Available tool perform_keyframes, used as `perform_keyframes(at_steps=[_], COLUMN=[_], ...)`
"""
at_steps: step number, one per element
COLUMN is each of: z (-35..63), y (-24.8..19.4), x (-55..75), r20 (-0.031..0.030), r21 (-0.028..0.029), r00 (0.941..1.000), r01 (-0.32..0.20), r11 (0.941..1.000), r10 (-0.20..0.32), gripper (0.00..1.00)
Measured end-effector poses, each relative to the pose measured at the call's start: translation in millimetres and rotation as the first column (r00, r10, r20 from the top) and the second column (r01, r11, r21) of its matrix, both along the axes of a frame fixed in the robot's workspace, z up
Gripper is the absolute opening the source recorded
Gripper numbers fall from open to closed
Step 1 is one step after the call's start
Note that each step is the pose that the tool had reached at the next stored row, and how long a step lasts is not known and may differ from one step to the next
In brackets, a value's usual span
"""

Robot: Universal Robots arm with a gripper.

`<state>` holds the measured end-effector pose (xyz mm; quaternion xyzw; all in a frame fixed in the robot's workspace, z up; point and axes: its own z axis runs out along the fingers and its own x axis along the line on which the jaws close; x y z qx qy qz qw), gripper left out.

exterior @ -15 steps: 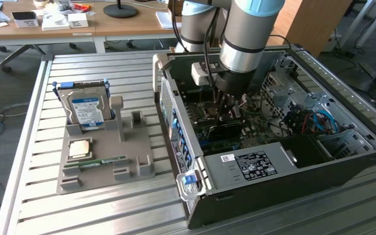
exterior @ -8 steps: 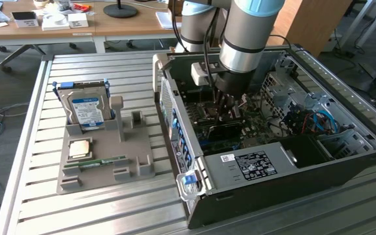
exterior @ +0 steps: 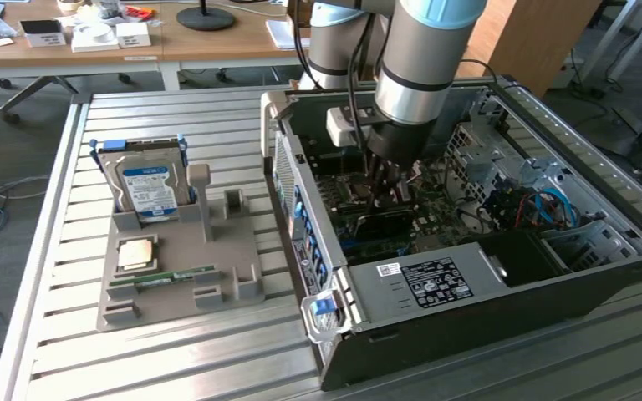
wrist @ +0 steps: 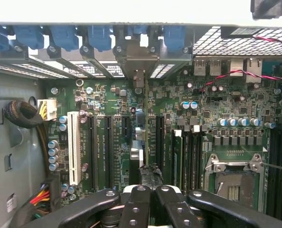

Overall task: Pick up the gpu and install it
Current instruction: 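Press down on the gpu until it lock into place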

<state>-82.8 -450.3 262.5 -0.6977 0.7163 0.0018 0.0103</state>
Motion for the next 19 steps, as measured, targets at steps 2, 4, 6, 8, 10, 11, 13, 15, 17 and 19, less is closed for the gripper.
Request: perform_keyframes(at_steps=[2,4,6,8,10,11,13,15,17,19], z=[0.0,0.0,0.0,0.0,0.0,0.0,0.0,-0.1,-0.2,-0.3], y=[-0.2,-0.2,-0.2,-0.2,-0.2,-0.2,-0.2,-0.3,-0.3,-0.4], x=[0.0,0.0,0.0,-0.3,-0.7,-0.8,-1.0,-1.1,-1.1,-1.2], r20=[0.0001,0.0000,0.0001,0.0002,0.0000,0.0000,0.0000,0.0000,0.0000,0.0000], r21=[0.0000,0.0000,0.0000,0.0000,0.0000,0.0000,0.0000,0.0000,-0.0001,-0.0001], r00=[1.0000,1.0000,1.0000,1.0000,1.0000,1.0000,1.0000,1.0000,1.0000,1.0000], r01=[0.000,0.000,0.000,0.000,0.000,0.000,0.000,0.000,0.000,0.000], r11=[1.0000,1.0000,1.0000,1.0000,1.0000,1.0000,1.0000,1.0000,1.0000,1.0000], r10=[0.000,0.000,0.000,0.000,0.000,0.000,0.000,0.000,0.000,0.000], gripper=[0.11,0.11,0.11,0.11,0.11,0.11,0.11,0.11,0.11,0.11])
